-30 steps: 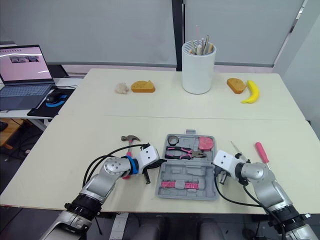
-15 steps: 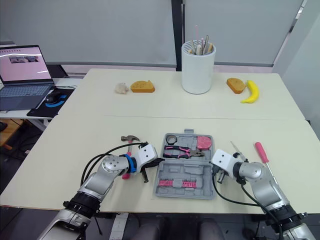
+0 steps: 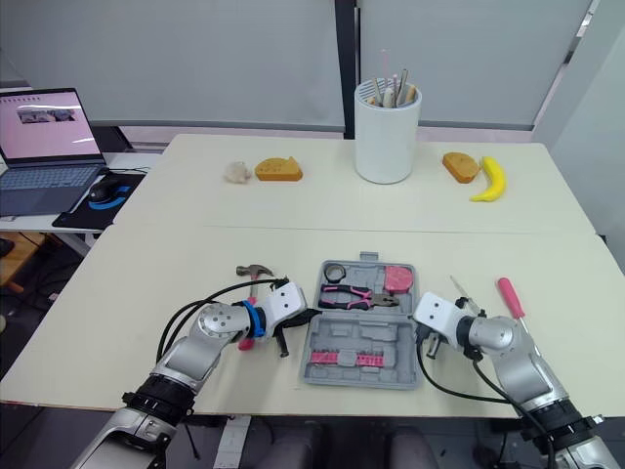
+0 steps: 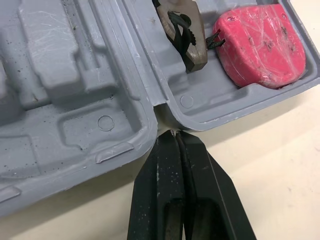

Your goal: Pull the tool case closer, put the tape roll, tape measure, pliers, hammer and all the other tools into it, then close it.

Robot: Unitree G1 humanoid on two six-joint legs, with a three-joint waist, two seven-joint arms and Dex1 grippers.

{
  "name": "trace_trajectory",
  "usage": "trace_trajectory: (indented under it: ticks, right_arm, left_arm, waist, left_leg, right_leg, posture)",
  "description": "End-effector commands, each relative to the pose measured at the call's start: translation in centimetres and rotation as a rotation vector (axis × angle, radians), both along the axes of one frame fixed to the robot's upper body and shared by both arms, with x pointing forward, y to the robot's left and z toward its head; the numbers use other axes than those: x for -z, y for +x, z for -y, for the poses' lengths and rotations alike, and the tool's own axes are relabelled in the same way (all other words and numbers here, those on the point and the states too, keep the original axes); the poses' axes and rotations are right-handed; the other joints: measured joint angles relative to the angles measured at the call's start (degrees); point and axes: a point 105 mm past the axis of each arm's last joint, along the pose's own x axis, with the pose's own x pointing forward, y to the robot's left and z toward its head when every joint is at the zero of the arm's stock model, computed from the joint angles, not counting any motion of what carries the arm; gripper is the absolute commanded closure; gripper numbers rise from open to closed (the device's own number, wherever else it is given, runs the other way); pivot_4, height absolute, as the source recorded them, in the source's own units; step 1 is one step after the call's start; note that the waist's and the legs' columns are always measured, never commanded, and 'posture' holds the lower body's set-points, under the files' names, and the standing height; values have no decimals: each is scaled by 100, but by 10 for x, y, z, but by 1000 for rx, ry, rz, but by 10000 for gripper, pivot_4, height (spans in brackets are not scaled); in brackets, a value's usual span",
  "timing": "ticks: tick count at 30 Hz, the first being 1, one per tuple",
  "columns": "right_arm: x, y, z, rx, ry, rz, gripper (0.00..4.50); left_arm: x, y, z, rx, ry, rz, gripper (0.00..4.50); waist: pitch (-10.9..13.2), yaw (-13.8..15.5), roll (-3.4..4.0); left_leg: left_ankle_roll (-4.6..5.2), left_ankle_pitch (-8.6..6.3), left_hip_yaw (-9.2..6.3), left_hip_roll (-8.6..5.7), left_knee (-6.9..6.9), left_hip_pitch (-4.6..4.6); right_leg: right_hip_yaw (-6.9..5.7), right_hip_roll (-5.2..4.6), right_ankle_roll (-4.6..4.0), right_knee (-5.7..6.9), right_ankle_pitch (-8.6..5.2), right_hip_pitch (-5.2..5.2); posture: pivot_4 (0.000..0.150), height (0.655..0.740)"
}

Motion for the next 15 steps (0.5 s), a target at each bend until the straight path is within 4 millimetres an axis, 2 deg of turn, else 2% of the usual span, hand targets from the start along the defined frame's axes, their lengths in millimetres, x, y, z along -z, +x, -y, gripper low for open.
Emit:
trace_trajectory:
  ticks: [1, 3, 5, 7, 8, 12, 15]
  right_arm:
    - [-17, 4, 9, 10, 11, 52, 44900]
    - [-23, 4, 16, 31, 27, 60, 44900]
    - [-37, 2, 26, 70, 70, 59, 44900]
    - [-53, -2, 38, 100, 141, 55, 45000]
    - [-63, -5, 41, 97, 174, 66, 42898]
    - [-100, -21, 66, 108, 280, 68, 34566]
    - [-118, -37, 90, 150, 306, 1, 27864]
  left_arm:
    - [-20, 7, -8, -14, -32, 59, 45000]
    - [-27, 4, -12, -19, -65, 54, 45000]
    - [-45, -1, -23, -20, -123, 62, 45000]
    - [-66, -6, -41, -48, -198, 58, 41337]
    - [-73, -7, -50, -60, -216, 59, 39345]
    - [-100, -16, -93, -115, -264, 30, 26536]
    - [-116, -24, -131, -184, -258, -13, 16782]
  waist:
    - [0, 0, 0]
    - [0, 0, 0]
    - [1, -3, 1]
    - [1, -10, 2]
    - [1, -11, 2]
    - [2, -10, 4]
    - [3, -6, 4]
  left_leg:
    - [0, 0, 0, 0, 0, 0]
    - [0, 0, 0, 0, 0, 0]
    - [0, 0, 1, 0, -1, 0]
    - [0, 0, 0, 1, -1, -10]
    - [0, 0, -2, 3, -1, -16]
    - [0, 0, -3, 6, 1, -32]
    - [2, -1, -2, 4, 1, -35]
  right_leg:
    - [0, 0, 0, 0, 0, 0]
    - [0, 0, 0, 0, 0, 0]
    - [2, -1, 0, -1, 0, 0]
    - [4, -1, 0, -1, 0, -8]
    - [2, -1, -1, -1, 0, -15]
    - [-1, -1, -2, 1, 1, -30]
    - [-2, -3, -2, -3, 1, -29]
  posture:
    - [1500, 7400]
    - [1500, 7400]
    - [1500, 7400]
    - [1500, 7400]
    - [1500, 7400]
    - [1500, 7400]
    - [1500, 7400]
